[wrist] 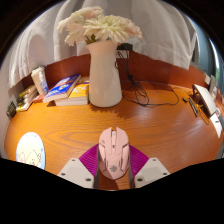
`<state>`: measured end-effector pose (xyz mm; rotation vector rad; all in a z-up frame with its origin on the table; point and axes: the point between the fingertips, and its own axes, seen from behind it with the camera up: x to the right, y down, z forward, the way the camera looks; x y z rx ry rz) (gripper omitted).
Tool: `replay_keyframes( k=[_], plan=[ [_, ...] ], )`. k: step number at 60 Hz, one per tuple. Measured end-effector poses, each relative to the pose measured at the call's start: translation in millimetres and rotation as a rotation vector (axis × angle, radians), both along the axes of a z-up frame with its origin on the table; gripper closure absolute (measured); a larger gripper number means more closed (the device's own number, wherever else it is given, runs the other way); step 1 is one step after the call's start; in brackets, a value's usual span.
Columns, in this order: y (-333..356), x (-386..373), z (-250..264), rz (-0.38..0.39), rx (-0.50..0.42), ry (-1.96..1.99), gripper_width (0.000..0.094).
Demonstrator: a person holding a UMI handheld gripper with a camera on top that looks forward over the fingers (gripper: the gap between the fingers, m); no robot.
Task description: Arrange mouse
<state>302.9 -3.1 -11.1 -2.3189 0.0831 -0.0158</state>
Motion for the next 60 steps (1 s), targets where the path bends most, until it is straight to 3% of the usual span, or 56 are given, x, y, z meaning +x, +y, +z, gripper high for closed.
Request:
replay_keyframes(
  k=[5,8,20,27,35,44,60],
  plan=[
    [-1,3,5,-0.045,-0.042,0.004,0.0531],
    [-2,5,24,-0.081,-0.02,0.006,0.053],
    [0,-8,187,-0.193,0.236,-0.031,0.0528],
    [-1,-50,265,-0.171,0.343,-0.042,0.053],
    [2,-127,296,-0.079,0.372,-0.019,0.0529],
    [3,-212,254,0.002,0.313,-0.006,0.0528],
    [-25,-294,65,0.086,0.026,0.017,0.053]
  ],
)
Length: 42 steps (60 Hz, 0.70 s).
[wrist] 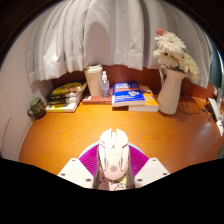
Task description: Arrange mouse
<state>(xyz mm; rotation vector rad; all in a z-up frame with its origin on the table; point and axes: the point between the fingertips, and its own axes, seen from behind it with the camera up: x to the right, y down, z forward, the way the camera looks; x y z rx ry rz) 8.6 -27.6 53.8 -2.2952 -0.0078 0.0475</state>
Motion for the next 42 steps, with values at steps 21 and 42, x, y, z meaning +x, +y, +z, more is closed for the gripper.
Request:
replay_keyframes(
  k=[21,42],
  plan=[
    [-25,-9,-64,-0.003,-0.058,-0.005,0.0495],
    [-40,-10,0,0.007,-0.048,-0.013,0.0135]
  ],
)
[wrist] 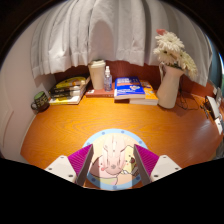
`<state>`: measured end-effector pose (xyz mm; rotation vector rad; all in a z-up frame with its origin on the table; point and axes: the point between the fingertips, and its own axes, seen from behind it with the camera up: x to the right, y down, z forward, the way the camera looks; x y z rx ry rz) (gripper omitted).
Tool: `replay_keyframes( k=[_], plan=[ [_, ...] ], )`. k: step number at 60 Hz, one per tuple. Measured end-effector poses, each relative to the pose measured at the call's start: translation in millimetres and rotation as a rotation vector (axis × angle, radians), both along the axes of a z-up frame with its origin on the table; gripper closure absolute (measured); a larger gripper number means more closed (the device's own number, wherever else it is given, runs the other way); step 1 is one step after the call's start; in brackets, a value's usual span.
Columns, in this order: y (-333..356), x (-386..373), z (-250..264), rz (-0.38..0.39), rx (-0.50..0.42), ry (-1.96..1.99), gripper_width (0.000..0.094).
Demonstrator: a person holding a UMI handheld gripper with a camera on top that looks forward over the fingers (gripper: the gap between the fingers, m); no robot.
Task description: Arrange mouse
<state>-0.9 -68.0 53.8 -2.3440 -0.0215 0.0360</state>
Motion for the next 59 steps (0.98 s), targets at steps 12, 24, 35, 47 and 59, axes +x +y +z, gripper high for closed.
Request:
replay_keyframes(
  k=[12,24,35,47,59],
  plan=[
    [-34,-2,104,-0.002,0.114,0.046,0.0114],
    [-76,5,172,0.006,0.201,0.046,0.0119],
    [-102,12,203,0.013,0.244,0.06,0.012],
    [-117,27,207,-0.012,0.246,0.046,0.0125],
    [-123,30,202,-0.024,0.24,0.064,0.012]
  ],
)
